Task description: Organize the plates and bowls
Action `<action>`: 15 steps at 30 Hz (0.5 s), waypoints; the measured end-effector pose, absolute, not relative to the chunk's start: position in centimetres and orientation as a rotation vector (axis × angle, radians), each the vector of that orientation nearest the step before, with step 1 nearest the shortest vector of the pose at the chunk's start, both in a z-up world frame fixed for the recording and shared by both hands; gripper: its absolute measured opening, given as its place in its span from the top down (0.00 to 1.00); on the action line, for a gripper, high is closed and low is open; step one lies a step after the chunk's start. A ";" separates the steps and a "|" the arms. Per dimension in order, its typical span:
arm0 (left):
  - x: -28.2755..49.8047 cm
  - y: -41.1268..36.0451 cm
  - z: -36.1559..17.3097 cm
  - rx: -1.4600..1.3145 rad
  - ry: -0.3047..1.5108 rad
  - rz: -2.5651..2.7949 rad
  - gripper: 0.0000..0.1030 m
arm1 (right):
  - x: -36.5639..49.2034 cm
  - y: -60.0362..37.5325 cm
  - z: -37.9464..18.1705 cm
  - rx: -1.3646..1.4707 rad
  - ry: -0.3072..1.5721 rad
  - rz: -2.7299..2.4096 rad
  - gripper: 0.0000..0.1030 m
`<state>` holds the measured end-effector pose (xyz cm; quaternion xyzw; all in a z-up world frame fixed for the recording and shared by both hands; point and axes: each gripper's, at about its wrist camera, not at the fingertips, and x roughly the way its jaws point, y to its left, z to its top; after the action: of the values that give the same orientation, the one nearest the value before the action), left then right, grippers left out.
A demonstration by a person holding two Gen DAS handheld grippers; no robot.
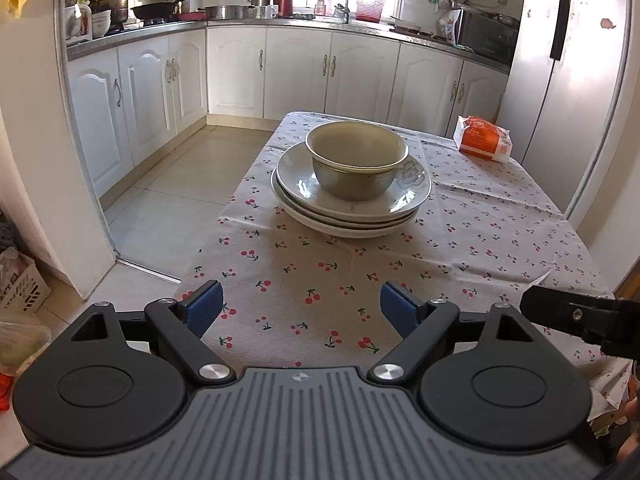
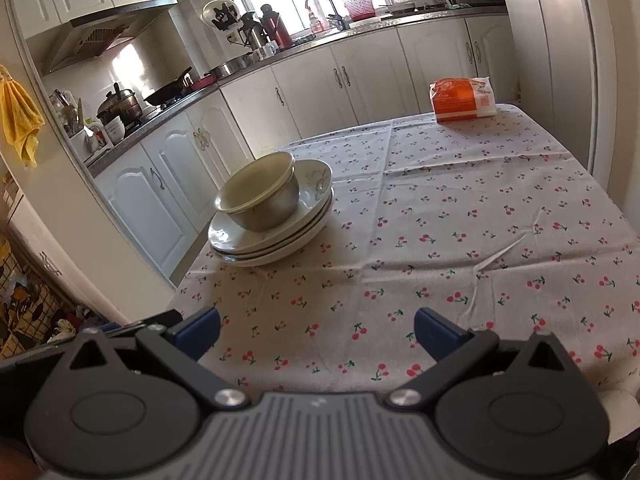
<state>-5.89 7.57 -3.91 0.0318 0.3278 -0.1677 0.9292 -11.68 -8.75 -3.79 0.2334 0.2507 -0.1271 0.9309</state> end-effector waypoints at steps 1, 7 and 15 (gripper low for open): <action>-5.9 7.6 -3.9 0.066 0.671 -0.341 0.00 | -11.6 -8.7 -3.8 0.477 0.515 -0.259 0.01; -5.8 7.4 -4.0 0.063 0.673 -0.330 0.00 | -11.5 -8.7 -4.1 0.481 0.521 -0.253 0.01; -5.8 7.2 -4.2 0.067 0.674 -0.312 0.00 | -11.3 -9.0 -4.6 0.496 0.532 -0.244 0.01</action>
<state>-5.75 7.16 -4.17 0.0327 0.3294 -0.1522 0.9313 -11.27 -9.05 -4.59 0.2421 0.2595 -0.1192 0.9273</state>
